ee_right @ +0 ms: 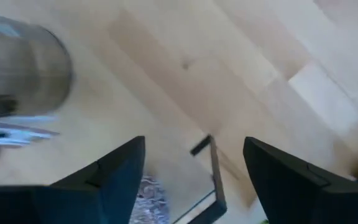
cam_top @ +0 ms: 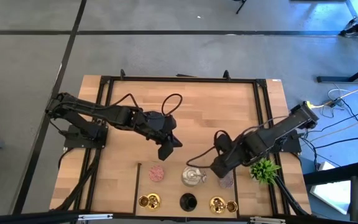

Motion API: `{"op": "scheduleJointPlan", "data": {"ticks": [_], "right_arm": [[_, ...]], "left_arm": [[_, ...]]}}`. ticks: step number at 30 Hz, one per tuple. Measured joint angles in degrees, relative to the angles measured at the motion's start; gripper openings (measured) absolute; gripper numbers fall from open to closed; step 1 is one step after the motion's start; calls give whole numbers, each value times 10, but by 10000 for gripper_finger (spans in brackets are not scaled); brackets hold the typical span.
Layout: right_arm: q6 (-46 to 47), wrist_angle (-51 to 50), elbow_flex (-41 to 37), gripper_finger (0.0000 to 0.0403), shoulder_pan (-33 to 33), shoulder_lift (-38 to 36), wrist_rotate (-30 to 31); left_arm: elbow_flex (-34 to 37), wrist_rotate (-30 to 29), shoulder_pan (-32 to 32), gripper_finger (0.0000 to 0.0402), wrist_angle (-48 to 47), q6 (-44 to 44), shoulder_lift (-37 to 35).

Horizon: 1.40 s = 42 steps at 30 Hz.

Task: Pick & Place candle stick holders
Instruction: Adjust the red scented candle on the shelf

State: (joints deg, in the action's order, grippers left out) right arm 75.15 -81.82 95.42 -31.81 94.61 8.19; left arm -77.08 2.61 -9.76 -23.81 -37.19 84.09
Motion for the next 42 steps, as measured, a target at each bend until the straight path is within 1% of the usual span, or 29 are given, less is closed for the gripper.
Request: {"op": "scheduleJointPlan", "data": {"ticks": [2,3,6,8,10,13,16,17,21,35,42], "right_arm": [[4,14,0,266,0,-7,-1],[3,22,0,259,0,-9,-12],[0,32,0,235,-6,-12,-71],[-1,26,0,210,-14,-18,-108],[4,19,0,176,-22,-25,-128],[24,18,0,108,-31,-36,-140],[38,43,0,29,-42,-40,-154],[39,58,0,15,-48,-40,-156],[40,93,0,4,-64,-26,-162],[54,70,0,1,-69,18,-158],[52,51,0,1,-69,31,-139]], "left_arm": [[0,-1,0,1,0,0,0],[0,-1,0,1,0,0,0],[0,-1,-2,1,0,0,0],[0,-1,-3,1,0,5,0],[0,-1,-4,1,0,11,0],[0,-1,-5,1,0,17,0],[0,-1,-4,1,0,24,0],[0,-1,-4,1,0,24,0],[0,-1,-4,1,-1,26,0],[0,3,-4,1,-4,31,0],[0,4,-4,1,-4,35,0]]}}
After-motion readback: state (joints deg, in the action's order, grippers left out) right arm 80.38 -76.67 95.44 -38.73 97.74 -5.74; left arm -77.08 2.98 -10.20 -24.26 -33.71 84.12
